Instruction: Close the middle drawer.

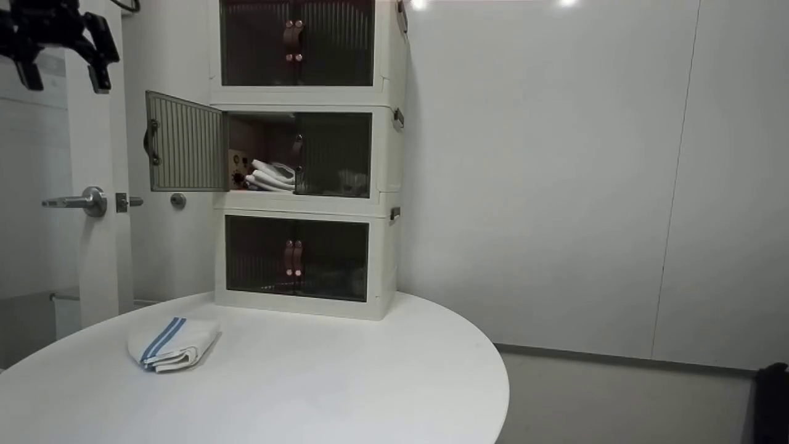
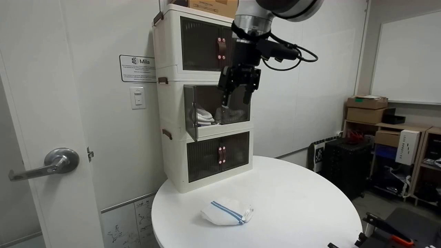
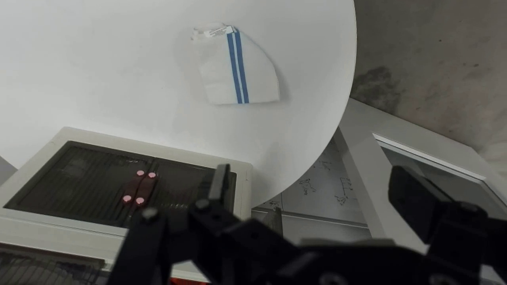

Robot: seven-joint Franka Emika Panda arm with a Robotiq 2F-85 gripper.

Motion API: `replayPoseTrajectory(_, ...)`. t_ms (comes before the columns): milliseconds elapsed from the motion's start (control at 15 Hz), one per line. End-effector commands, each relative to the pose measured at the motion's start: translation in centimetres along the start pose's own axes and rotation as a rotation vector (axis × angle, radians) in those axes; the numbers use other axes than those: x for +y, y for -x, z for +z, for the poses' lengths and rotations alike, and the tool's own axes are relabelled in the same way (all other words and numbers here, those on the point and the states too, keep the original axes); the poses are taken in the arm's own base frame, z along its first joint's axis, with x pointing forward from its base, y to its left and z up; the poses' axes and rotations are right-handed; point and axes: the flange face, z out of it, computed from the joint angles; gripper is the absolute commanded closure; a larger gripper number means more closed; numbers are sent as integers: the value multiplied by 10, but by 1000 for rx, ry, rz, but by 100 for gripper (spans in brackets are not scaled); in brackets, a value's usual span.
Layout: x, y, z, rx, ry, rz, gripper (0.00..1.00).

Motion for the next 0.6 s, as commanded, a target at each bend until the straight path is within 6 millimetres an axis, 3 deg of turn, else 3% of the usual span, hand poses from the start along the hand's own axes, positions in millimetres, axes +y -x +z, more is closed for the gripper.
replayPoseTrajectory(0, -2, -39, 3, -10, -29, -20, 0)
replayPoseTrajectory(533, -7, -109, 9, 27, -47, 47, 0)
